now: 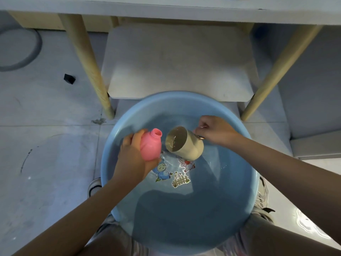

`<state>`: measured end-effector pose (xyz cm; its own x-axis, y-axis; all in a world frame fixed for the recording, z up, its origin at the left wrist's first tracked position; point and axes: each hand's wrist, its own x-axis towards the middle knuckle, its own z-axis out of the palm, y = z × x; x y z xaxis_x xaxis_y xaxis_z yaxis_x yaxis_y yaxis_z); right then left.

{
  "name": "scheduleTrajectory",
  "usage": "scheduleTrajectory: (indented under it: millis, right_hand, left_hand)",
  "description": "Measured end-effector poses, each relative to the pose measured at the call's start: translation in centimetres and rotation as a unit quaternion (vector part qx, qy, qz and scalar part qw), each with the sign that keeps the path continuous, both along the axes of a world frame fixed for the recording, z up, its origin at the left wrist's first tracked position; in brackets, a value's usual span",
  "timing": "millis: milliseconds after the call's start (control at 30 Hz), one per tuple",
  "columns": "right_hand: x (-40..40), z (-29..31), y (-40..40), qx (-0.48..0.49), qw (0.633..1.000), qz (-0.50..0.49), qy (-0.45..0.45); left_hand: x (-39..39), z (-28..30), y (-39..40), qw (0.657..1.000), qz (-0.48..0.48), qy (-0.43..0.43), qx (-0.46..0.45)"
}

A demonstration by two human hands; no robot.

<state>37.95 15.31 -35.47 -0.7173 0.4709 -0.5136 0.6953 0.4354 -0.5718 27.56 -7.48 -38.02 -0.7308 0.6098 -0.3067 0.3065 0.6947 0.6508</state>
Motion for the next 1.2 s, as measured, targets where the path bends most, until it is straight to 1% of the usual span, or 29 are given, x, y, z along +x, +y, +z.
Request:
scheduleTrajectory:
  millis: [133,200,300,433,667,833,967,1100,1200]
  right_hand:
    - [1.1,0.4,0.0,-0.083,0.99,-0.108,0.04]
    - [1.3,0.7,-0.2,-0.096,0.983,-0.14,0.065]
    - [1.5,1.3,-0.2,-0.084,0.981,-0.152,0.092]
    - [1.7,2.7,0.0,-0.044,0.983,-0.136,0.117]
    - [1.4,5.4,-0.3,0.053,0.986,-0.065,0.143]
    - [1.3,6.8,-0.6,0.122,0.983,-0.028,0.134]
    - [1.1,7.1,-1.1,0.174,0.976,-0.002,0.13]
    - [1.1,7.7,-1.1,0.205,0.969,0.006,0.14]
    - [1.2,8.0,-1.1,0.207,0.966,0.011,0.155]
  left_hand:
    - [0.3,0.2,-0.2,1.0,-0.009,-0.025,0.016]
    - [0.4,0.2,-0.3,0.999,-0.007,-0.034,0.016]
    - [0.5,0.3,-0.3,0.999,-0.003,-0.039,0.019]
    - [0.6,0.2,-0.3,0.999,-0.009,-0.026,0.018]
    - [1.1,0.5,0.5,0.998,-0.011,-0.034,0.061]
    - [1.3,0.6,0.6,0.996,-0.012,-0.05,0.069]
    - [1.3,0.6,0.7,0.995,-0.02,-0.046,0.084]
    - [1.3,0.6,0.8,0.995,-0.024,-0.047,0.089]
    - [1.4,0.6,0.7,0.993,-0.024,-0.055,0.1]
